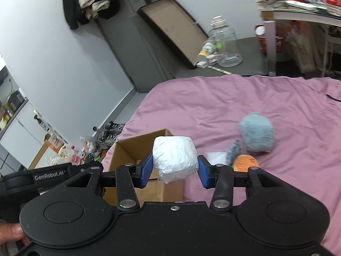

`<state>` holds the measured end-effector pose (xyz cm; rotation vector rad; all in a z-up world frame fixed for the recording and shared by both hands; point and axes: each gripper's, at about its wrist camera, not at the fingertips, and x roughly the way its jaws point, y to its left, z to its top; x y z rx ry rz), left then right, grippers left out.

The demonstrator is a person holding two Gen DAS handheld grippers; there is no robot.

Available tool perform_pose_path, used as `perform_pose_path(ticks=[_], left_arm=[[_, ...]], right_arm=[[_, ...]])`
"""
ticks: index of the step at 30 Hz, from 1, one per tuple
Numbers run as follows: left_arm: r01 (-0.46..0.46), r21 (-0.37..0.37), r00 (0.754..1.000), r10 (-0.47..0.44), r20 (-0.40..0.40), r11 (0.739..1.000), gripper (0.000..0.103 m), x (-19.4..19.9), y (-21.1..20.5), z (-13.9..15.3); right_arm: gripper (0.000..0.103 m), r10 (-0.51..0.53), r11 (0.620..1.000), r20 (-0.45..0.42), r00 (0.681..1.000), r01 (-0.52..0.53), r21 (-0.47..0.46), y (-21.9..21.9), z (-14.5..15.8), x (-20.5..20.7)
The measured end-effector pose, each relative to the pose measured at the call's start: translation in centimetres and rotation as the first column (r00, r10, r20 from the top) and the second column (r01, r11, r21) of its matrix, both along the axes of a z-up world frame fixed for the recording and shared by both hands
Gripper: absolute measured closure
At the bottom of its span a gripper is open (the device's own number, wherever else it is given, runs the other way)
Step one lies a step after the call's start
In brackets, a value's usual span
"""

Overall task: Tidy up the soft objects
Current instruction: 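Carry black plush in left tool while right tool carries white bundle to box, then open both tools to drop the plush and bundle into the box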

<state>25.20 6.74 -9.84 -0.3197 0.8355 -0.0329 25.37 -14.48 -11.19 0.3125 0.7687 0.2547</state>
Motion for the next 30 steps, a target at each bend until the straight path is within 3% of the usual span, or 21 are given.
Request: perform_pose_path(ticks=[16,30], left_arm=[[-0.022,0.022,0.998,0.024,-0.055,1.0,0.061,6.1,3.3,-3.7],[-0.053,0.04,0.994,0.056,-0.096,0.998,0.058,10.0,3.2,-6.5]], right_arm=[[0.058,0.119,0.993,-0.041,0.992,-0.12,-0.013,6.5,-2.6,5.5],[0.058,0.148,0.988,-0.061,0.987,-0.146,0.048,7.0,-5.1,8.4]])
